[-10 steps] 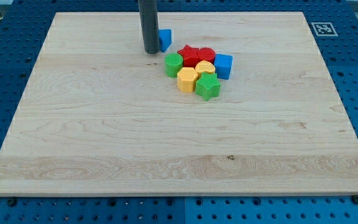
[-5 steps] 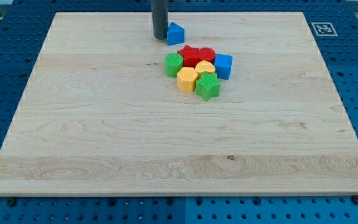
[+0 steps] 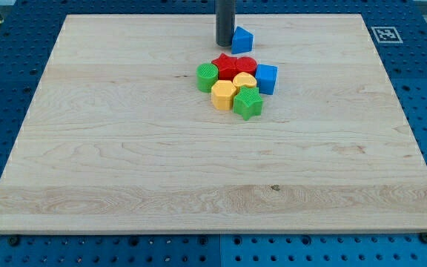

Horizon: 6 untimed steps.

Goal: Put the blue triangle diagonally top right to the blue cube

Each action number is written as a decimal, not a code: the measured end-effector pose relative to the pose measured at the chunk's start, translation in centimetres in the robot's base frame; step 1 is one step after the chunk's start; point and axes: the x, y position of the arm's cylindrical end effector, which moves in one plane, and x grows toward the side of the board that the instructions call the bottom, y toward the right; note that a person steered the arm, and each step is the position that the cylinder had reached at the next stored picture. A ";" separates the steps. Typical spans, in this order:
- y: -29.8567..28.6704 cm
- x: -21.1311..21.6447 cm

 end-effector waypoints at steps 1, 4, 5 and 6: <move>3.2 -0.1; 4.3 -0.7; 5.0 -0.8; 7.4 -0.5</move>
